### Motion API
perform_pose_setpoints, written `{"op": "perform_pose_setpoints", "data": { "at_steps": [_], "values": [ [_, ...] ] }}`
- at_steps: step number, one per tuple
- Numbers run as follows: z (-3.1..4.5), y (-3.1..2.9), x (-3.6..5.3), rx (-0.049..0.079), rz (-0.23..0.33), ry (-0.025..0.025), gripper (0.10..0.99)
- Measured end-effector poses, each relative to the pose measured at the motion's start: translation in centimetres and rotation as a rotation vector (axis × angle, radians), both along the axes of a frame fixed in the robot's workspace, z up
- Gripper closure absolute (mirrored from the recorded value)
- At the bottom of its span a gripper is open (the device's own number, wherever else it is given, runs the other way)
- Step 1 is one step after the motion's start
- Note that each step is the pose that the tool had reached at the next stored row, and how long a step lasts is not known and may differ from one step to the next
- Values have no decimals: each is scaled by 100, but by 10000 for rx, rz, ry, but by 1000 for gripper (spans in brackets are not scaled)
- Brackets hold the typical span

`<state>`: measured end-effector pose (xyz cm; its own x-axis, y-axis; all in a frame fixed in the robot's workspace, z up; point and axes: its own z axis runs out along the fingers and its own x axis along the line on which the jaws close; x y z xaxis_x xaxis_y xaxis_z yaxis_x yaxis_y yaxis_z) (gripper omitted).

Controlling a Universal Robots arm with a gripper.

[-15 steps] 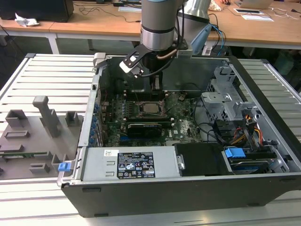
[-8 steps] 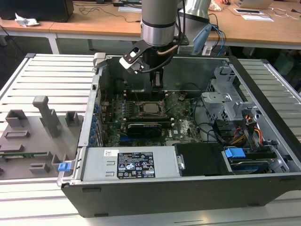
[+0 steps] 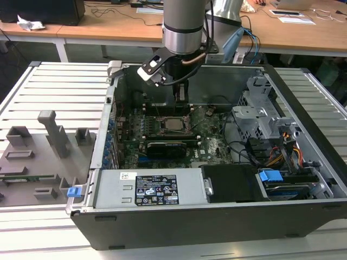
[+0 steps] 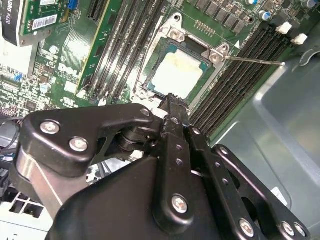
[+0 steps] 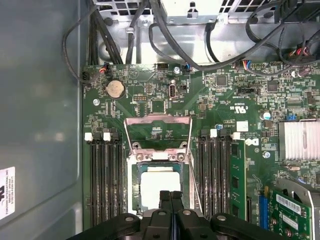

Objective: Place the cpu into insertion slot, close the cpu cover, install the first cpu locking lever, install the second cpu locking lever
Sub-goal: 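Close the cpu cover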

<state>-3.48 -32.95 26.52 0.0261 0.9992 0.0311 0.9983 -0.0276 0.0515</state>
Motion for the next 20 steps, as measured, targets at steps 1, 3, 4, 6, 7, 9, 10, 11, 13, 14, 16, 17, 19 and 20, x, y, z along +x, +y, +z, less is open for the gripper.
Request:
{"op": "perform_pose_setpoints", "data": {
  "at_steps": [1,3,4,6,7,9,10,11,13,14,16,17,19,20],
  "values": [
    [0,0,4,0,2,0,980],
    [1,-1,42,-2,2,1,980],
    [1,-1,62,-2,2,2,980],
    [4,-2,88,-3,2,3,980],
    [20,-1,89,-2,1,3,980],
    [67,-1,90,-2,-1,3,980],
    [83,-1,94,-2,2,3,980],
    [85,-1,102,1,2,1,980],
    [86,-1,145,-1,2,2,980],
    [86,-1,175,-1,1,2,980],
    [86,-1,304,-1,4,13,980],
    [86,-1,353,-1,15,24,980],
    [86,-1,447,-2,44,40,980],
    [86,0,474,-2,53,41,980]
  ]
}}
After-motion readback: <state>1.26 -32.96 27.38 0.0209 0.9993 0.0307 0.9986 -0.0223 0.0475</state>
